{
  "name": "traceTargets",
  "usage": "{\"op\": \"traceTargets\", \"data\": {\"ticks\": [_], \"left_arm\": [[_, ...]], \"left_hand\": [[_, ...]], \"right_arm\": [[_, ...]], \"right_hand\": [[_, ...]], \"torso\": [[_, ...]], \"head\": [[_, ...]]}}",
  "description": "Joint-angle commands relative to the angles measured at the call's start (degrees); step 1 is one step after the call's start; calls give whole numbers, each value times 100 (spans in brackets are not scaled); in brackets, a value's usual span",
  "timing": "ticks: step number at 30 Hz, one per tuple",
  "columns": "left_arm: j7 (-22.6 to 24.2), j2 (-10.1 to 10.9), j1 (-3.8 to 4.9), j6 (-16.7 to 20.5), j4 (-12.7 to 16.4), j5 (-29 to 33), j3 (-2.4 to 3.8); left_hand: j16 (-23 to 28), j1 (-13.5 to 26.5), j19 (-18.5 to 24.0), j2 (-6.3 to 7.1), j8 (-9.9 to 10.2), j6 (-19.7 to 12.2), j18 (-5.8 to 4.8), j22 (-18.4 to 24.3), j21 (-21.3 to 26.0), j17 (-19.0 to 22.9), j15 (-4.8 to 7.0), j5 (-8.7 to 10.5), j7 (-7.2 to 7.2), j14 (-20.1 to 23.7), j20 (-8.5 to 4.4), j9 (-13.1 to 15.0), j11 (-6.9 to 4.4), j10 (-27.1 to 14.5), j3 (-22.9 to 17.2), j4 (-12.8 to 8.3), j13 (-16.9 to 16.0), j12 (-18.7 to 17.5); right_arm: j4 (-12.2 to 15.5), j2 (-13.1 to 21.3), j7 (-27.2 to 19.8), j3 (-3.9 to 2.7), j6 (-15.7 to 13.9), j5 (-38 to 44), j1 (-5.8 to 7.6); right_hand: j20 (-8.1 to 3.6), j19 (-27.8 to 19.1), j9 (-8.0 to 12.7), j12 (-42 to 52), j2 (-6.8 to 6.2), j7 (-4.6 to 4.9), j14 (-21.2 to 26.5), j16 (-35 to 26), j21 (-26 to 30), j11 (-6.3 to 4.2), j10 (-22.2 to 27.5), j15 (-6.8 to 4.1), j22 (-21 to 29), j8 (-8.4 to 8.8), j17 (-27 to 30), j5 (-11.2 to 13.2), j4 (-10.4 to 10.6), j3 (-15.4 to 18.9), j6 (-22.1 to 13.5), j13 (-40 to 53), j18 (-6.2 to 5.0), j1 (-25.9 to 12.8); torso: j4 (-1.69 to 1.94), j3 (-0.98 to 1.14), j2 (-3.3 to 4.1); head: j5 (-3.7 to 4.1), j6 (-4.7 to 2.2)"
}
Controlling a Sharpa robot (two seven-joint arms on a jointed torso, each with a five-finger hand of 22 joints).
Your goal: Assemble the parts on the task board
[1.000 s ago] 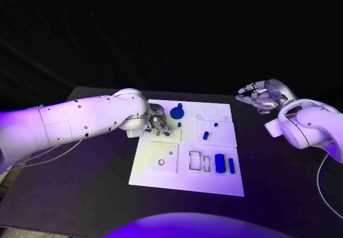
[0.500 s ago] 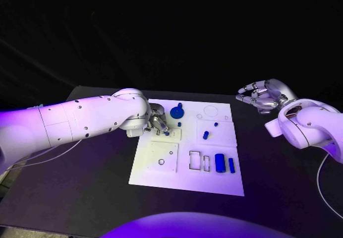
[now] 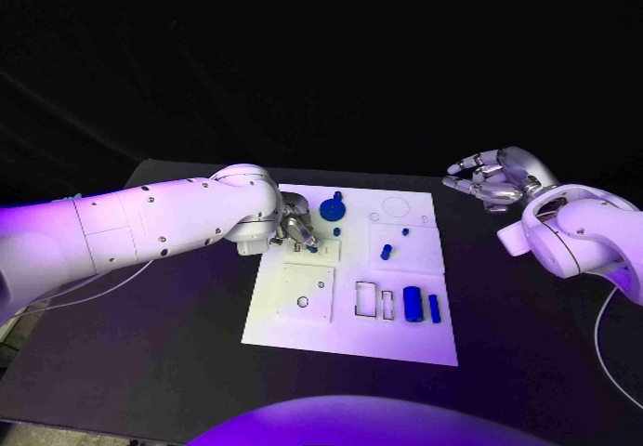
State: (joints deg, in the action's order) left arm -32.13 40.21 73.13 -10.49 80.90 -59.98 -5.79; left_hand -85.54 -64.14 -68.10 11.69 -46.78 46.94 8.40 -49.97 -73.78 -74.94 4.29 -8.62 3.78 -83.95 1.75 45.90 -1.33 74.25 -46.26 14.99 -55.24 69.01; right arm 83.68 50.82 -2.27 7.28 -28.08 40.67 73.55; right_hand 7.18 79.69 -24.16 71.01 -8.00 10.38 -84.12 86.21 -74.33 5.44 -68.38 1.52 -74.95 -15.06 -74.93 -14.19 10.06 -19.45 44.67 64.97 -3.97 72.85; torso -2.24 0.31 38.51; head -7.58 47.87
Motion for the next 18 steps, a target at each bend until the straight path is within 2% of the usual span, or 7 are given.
{"op": "traceTargets", "data": {"ticks": [1,18], "left_arm": [[-21,-22,-2,-249,29,-61,0],[-42,-75,-3,-308,2,-81,-2]], "left_hand": [[-21,51,-36,-15,-20,26,-83,-15,-40,-545,32,-47,-69,-371,0,0,3,41,-1315,-1298,-6,40],[-20,64,-35,-11,-30,29,-83,-15,-42,-543,33,-78,-72,-371,-2,2,2,46,-1317,-1305,-10,47]], "right_arm": [[-3,0,-28,-1,14,29,-5],[-5,1,-28,-1,16,29,-12]], "right_hand": [[-6,-26,-8,-12,-24,6,-335,-23,20,10,37,-36,-247,-37,-519,-27,30,-9,-28,-2,-40,12],[-6,-26,-8,-12,-24,6,-335,-23,20,10,37,-36,-247,-37,-519,-27,30,-9,-28,-2,-40,12]], "torso": [[-5,2,-4],[-6,8,1]], "head": [[-3,4],[-4,9]]}}
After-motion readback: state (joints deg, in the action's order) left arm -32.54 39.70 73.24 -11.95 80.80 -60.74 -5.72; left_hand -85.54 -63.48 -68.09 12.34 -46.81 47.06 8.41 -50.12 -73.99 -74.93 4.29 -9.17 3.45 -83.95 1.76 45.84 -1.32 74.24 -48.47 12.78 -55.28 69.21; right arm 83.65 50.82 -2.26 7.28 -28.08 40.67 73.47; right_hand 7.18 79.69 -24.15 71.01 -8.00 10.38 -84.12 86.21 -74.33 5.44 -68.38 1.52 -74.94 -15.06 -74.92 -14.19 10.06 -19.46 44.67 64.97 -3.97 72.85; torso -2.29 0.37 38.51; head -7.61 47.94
